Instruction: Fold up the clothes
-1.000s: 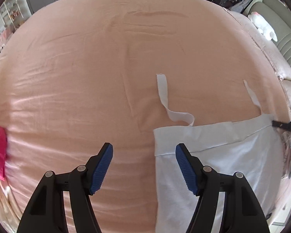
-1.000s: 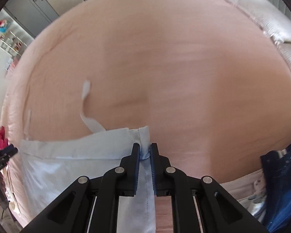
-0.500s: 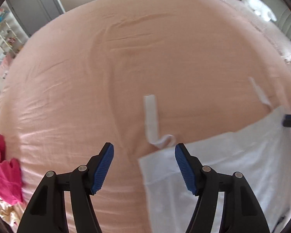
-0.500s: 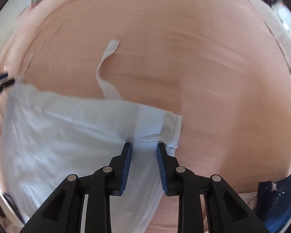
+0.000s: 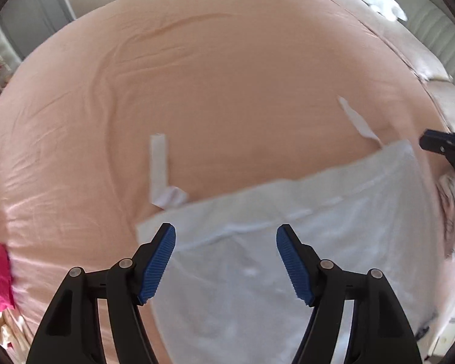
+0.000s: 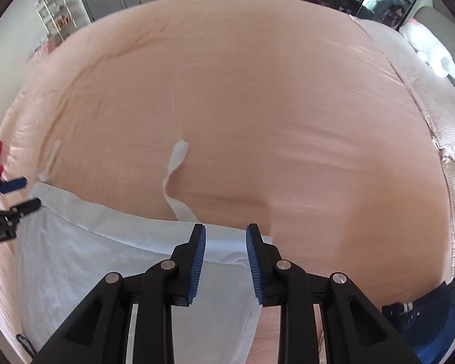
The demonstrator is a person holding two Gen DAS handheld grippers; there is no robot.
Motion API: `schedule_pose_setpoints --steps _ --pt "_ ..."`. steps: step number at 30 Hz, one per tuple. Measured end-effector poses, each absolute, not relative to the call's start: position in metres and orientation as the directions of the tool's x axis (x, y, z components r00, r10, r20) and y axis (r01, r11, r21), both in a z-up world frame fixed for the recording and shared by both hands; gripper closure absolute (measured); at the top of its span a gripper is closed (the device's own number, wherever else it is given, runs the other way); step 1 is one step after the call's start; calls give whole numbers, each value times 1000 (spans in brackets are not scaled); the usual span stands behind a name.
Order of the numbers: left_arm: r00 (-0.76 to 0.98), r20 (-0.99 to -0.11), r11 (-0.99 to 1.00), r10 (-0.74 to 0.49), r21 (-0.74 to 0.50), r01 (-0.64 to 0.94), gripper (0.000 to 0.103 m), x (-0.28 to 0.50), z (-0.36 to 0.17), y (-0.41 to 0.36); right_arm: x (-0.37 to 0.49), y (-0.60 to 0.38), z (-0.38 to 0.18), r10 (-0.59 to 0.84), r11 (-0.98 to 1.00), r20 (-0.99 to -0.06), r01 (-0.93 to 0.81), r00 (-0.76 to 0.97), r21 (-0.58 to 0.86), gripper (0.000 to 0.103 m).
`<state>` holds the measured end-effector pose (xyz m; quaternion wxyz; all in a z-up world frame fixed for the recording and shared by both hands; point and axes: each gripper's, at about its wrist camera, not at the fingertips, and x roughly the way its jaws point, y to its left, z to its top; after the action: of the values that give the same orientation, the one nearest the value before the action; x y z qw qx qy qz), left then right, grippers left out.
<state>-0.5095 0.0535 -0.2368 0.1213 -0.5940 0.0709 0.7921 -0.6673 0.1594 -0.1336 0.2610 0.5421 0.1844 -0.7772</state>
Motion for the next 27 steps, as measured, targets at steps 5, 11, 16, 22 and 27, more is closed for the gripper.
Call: schedule_pose_setpoints --steps 5,11,16,22,27 --pt "-124 -952 -841 279 -180 -510 35 -462 -242 129 -592 221 -135 -69 -845 -971 531 -230 -66 74" --pt "-34 -953 -795 301 -231 -560 35 -429 -274 211 -530 289 -162 67 -847 -989 516 -135 -128 74" --pt "-32 -927 -803 374 -306 -511 35 -429 -269 239 -526 312 -155 -50 -872 -996 490 -77 5 74" --pt "-44 -942 -763 332 -241 -600 35 -417 -276 286 -512 320 -158 -76 -806 -997 590 -16 52 74" --pt "-195 -972 -786 131 18 -618 34 -423 -279 295 -512 339 -152 83 -774 -986 614 -146 -156 74"
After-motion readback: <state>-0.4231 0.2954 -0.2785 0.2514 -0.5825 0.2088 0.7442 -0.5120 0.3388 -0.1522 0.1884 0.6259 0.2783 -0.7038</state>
